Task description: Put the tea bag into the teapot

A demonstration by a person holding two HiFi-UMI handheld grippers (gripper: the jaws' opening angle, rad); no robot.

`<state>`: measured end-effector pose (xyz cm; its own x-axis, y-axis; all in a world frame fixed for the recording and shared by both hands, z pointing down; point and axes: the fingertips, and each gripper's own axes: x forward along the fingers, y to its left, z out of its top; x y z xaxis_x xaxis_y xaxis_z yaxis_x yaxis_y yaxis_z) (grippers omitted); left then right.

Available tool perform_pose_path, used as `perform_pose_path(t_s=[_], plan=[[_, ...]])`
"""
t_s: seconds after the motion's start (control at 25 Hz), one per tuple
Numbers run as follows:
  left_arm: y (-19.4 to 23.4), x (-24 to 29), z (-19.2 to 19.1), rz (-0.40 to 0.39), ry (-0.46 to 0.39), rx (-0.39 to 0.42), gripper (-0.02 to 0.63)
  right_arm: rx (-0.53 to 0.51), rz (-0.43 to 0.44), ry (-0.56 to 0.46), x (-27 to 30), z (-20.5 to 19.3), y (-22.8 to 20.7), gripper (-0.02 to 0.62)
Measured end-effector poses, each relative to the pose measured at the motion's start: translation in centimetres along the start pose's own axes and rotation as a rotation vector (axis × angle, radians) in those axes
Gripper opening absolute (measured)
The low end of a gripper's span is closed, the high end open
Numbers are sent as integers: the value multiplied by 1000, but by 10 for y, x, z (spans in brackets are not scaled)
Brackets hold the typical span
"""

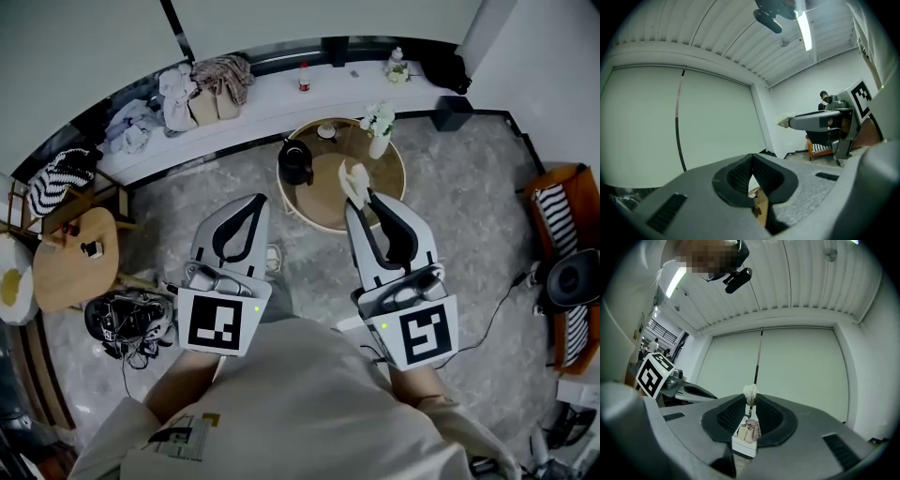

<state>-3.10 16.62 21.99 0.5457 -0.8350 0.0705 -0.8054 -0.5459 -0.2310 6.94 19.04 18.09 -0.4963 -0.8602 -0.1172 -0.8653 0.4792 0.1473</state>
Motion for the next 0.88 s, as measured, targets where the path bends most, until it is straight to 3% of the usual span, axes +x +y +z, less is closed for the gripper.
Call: perform_pose_path(t_s=[0.44,0.88], plan=[[93,83,-10,-46,21,-23,8,25,-39,48,122,-15,-26,69],[196,168,-23,-122,11,-51,8,-25,-103,96,252,-28,-44,69]])
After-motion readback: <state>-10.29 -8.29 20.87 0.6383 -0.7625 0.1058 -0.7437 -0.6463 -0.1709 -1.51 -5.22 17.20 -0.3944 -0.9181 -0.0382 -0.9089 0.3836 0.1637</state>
